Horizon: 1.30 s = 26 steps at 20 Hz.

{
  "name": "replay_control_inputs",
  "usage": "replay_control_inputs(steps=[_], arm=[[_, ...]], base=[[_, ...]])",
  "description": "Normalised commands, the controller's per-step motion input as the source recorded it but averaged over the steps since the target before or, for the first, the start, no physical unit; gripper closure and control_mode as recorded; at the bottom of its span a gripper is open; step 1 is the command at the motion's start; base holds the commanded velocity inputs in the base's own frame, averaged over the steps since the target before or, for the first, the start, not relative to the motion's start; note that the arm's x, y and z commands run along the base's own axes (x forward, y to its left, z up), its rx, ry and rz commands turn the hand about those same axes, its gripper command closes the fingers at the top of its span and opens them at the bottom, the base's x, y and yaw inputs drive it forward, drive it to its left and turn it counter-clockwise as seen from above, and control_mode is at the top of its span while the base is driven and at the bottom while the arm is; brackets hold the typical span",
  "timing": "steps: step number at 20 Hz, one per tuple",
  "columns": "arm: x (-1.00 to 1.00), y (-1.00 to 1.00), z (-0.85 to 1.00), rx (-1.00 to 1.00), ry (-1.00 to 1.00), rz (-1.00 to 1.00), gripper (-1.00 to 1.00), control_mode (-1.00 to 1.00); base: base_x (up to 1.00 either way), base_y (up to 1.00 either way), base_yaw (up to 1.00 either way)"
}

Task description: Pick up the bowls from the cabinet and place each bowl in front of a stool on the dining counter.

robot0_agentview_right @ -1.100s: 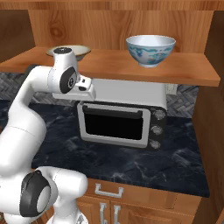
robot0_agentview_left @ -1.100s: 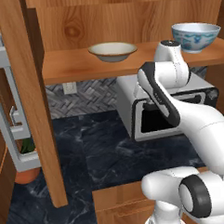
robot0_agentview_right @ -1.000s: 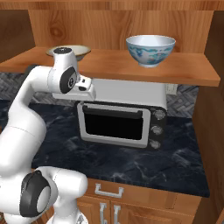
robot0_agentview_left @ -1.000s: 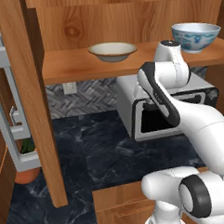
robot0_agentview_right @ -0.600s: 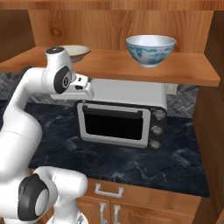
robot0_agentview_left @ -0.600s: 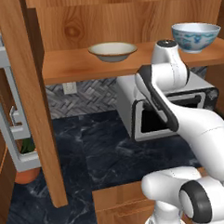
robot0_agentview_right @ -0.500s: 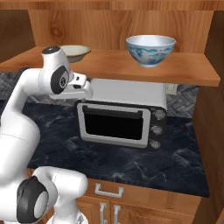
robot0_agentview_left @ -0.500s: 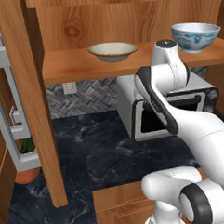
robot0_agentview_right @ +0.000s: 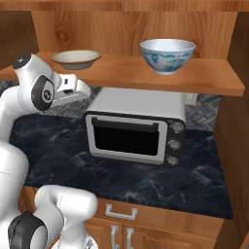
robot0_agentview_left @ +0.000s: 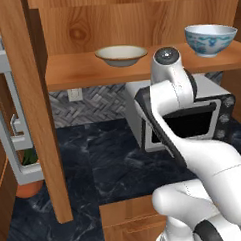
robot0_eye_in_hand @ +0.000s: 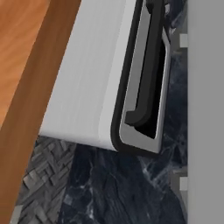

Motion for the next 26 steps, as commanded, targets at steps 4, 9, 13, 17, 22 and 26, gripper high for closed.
replay_control_inputs(steps=[4,9,13,17,22,26], arm=[[0.00,0.37,0.54,-0.35,-0.13,0.06,-1.00,-1.00],[-0.01,0.31,0.69,-0.35,-0.10,0.04,-1.00,-1.00],[0.01,0.38,0.53,-0.27,-0.02,0.06,-1.00,-1.00],[0.18,0.40,0.30,-0.22,0.12,0.00,-1.00,-1.00],[0.27,0.26,0.07,-0.07,0.08,0.00,-1.00,-1.00],[0.25,0.30,0.11,-0.06,0.05,0.00,-1.00,-1.00]], base=[[0.00,0.00,0.00],[0.00,0.00,0.00],[0.00,0.00,0.00],[0.00,0.00,0.00],[0.00,0.00,0.00],[0.00,0.00,0.00]])
